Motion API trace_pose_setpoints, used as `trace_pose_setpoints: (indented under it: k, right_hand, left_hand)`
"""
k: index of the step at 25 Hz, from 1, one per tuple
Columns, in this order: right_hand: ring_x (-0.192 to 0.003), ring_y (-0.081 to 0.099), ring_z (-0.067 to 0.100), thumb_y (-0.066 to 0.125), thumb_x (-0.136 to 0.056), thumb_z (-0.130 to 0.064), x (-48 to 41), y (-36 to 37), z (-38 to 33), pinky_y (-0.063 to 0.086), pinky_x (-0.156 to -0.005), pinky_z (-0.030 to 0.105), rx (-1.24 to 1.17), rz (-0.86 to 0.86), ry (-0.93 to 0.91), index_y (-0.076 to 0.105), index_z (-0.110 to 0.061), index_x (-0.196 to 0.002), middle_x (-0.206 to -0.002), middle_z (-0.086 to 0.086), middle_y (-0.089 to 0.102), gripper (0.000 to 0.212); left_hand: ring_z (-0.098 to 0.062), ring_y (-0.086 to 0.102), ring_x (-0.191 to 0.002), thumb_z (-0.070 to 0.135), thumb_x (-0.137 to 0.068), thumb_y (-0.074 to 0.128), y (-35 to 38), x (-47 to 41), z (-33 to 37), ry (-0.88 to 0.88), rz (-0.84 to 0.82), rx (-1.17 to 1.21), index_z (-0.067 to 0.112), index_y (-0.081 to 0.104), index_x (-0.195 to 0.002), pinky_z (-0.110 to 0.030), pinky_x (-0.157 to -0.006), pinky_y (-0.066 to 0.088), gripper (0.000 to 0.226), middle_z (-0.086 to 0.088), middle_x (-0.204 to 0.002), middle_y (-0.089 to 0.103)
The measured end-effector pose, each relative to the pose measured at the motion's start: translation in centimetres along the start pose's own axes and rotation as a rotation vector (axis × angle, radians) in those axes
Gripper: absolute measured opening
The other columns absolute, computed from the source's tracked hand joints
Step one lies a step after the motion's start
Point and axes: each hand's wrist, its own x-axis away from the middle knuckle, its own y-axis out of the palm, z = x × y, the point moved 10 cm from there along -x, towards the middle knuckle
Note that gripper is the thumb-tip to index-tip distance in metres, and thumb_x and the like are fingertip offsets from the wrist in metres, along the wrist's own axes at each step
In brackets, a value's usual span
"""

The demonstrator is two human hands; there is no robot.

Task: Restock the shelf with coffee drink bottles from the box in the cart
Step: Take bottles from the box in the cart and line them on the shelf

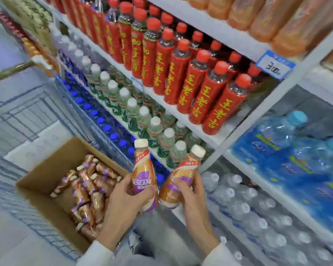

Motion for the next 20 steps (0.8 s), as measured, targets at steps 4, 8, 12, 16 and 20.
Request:
trace_pose_setpoints:
  k: [4, 8, 12, 16, 20]
  right_hand:
    - [-0.096, 0.072, 0.022, 0.072, -0.088, -0.012, 2.8, -11.9, -4.6, 0.058, -0.086, 0.038, -0.036, 0.180, -0.072, 0.066, -0.026, -0.105, -0.101, 0.004, 0.076, 0.023]
    - [-0.080, 0.070, 0.003, 0.066, -0.092, -0.011, 6.9, -23.6, -8.0, 0.053, -0.067, 0.015, -0.063, 0.294, -0.146, 0.064, -0.024, -0.108, -0.087, -0.012, 0.074, 0.021]
    - [-0.072, 0.066, 0.000, 0.066, -0.091, -0.015, 11.9, -33.7, -11.5, 0.050, -0.066, 0.017, -0.019, 0.370, -0.215, 0.063, -0.024, -0.103, -0.079, -0.014, 0.071, 0.015]
    - [-0.074, 0.067, 0.004, 0.066, -0.091, -0.010, 16.6, -42.8, -17.9, 0.051, -0.065, 0.015, -0.022, 0.440, -0.355, 0.066, -0.020, -0.102, -0.079, -0.011, 0.072, 0.015]
    - [-0.075, 0.066, 0.005, 0.071, -0.088, -0.020, 20.1, -49.8, -27.8, 0.054, -0.072, 0.023, 0.048, 0.531, -0.593, 0.063, -0.023, -0.099, -0.082, -0.009, 0.071, 0.014]
  left_hand:
    - [-0.019, 0.074, -0.081, 0.020, -0.071, 0.088, 12.1, 1.6, 3.4, 0.079, -0.204, -0.063, 0.019, 0.074, -0.096, -0.032, -0.074, 0.059, 0.028, -0.002, -0.088, 0.079]
    - [-0.019, 0.075, -0.085, 0.043, -0.061, 0.088, 23.6, 6.3, 5.2, 0.106, -0.352, -0.110, 0.022, 0.073, -0.100, -0.039, -0.082, 0.060, 0.047, 0.002, -0.090, 0.079]
    - [-0.016, 0.074, -0.075, 0.052, -0.040, 0.081, 33.8, 12.3, 7.4, 0.200, -0.462, -0.150, 0.019, 0.075, -0.091, -0.030, -0.069, 0.059, 0.062, -0.003, -0.084, 0.079]
    - [-0.012, 0.069, -0.068, 0.045, -0.041, 0.083, 43.7, 19.3, 13.2, 0.354, -0.632, -0.098, 0.012, 0.075, -0.088, -0.019, -0.060, 0.055, 0.058, -0.007, -0.079, 0.078]
    - [-0.011, 0.071, -0.073, 0.043, -0.050, 0.085, 52.6, 24.2, 21.5, 0.578, -0.732, -0.092, 0.017, 0.074, -0.094, -0.023, -0.066, 0.057, 0.052, -0.002, -0.085, 0.078]
